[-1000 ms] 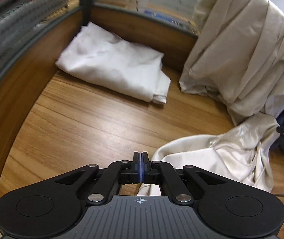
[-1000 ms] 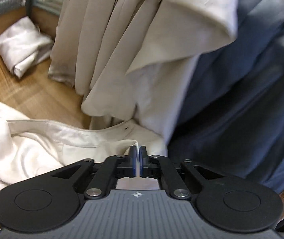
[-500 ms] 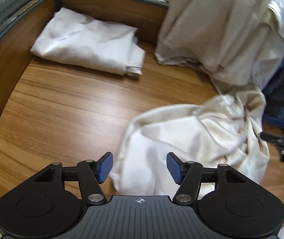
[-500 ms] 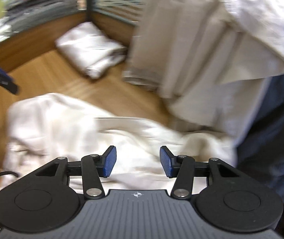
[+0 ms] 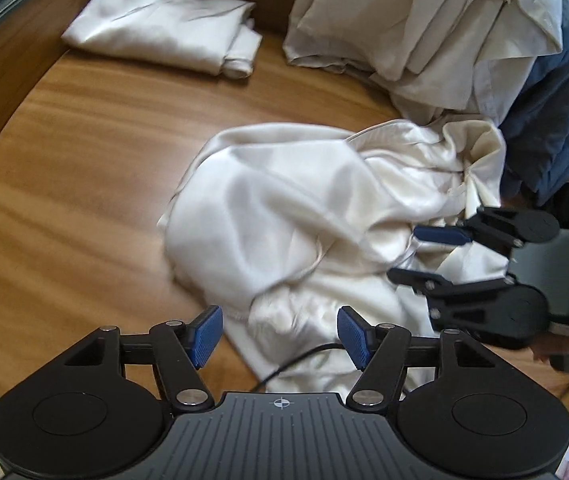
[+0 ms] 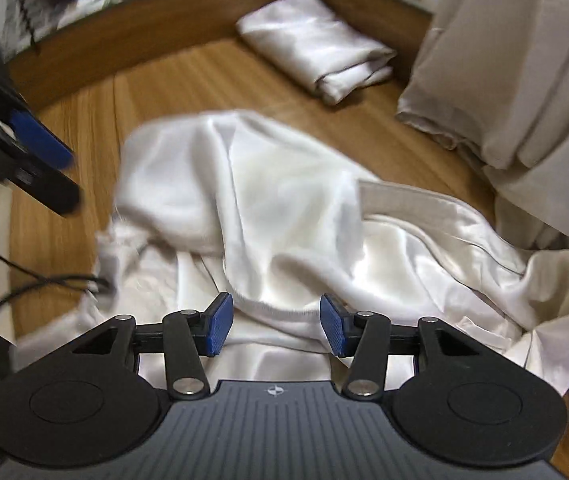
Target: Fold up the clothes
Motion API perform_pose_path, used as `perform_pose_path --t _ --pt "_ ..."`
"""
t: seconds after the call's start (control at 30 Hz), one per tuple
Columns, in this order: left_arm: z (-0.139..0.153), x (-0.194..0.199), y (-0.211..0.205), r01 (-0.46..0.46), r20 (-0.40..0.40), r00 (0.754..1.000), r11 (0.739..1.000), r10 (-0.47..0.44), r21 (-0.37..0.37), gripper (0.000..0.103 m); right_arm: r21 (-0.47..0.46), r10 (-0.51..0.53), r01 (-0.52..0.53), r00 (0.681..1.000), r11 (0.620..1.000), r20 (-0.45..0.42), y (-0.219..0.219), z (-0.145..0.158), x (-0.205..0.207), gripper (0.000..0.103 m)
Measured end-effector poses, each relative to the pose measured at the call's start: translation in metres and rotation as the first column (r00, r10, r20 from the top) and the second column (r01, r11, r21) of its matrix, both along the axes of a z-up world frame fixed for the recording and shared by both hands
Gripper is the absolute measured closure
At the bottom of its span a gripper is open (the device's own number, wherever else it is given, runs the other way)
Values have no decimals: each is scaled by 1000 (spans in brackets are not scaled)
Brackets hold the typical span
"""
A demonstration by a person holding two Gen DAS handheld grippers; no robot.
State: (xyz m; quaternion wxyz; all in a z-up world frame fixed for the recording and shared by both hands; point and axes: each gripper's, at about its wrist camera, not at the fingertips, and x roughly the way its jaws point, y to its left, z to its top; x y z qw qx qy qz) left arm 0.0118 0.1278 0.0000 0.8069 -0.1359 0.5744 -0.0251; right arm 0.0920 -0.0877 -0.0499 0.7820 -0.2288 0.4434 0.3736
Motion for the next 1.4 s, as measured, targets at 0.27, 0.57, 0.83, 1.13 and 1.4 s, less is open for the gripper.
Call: perform_pose_path --t 0.27,0.57,0.83,1.13,1.4 --pt "3 -39 11 -137 -9 990 990 138 31 36 -98 -2 19 985 995 172 -13 -11 13 20" --pt "6 -60 26 -237 3 971 970 237 45 36 -113 -12 31 987 993 162 -23 -18 44 88" --pt "10 -53 33 -208 37 978 976 206 72 35 51 -27 18 981 999 190 -7 44 18 101" --pt "5 -51 50 -149 37 988 986 147 77 34 368 -11 -23 996 930 92 71 122 -5 101" --pt "3 -65 86 -190 23 982 977 189 93 33 500 115 -103 993 860 6 175 135 -10 101"
